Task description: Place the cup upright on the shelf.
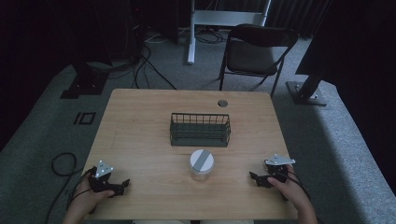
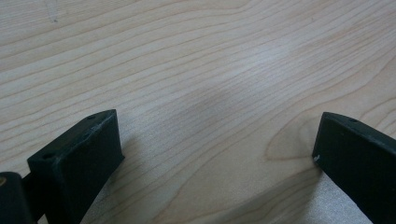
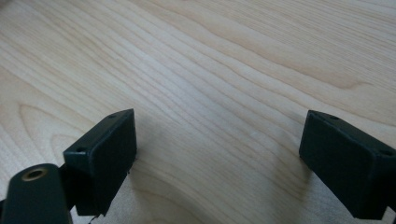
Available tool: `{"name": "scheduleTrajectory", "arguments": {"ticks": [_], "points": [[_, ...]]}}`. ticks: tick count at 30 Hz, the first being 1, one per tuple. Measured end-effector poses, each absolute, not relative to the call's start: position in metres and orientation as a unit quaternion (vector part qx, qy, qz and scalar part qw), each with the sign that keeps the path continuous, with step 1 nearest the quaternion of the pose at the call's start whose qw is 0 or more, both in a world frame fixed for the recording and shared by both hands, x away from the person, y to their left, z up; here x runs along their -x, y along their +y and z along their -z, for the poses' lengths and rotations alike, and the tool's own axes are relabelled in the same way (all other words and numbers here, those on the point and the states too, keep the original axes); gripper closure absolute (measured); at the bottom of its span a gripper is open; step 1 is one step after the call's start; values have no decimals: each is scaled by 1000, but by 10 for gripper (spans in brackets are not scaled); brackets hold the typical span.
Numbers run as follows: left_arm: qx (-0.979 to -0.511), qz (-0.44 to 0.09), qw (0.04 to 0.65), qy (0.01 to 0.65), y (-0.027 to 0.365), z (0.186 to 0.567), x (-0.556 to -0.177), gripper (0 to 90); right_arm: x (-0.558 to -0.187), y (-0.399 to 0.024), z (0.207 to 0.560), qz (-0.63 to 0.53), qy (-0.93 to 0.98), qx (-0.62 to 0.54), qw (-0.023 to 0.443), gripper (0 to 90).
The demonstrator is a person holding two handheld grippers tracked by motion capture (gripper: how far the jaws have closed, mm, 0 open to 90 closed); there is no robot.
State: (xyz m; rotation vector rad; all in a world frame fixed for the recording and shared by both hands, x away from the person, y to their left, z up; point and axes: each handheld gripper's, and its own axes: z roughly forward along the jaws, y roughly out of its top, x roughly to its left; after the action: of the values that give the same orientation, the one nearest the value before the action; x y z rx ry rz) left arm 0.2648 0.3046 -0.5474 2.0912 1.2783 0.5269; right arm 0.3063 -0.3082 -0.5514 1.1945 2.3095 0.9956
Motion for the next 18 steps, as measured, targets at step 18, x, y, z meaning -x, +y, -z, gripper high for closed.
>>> {"name": "scheduleTrajectory", "arguments": {"ticks": [18], "points": [[-793,-199,311,485,305,547,-265,15,-303,-308,552,-355,822,-409,174,110]]}}
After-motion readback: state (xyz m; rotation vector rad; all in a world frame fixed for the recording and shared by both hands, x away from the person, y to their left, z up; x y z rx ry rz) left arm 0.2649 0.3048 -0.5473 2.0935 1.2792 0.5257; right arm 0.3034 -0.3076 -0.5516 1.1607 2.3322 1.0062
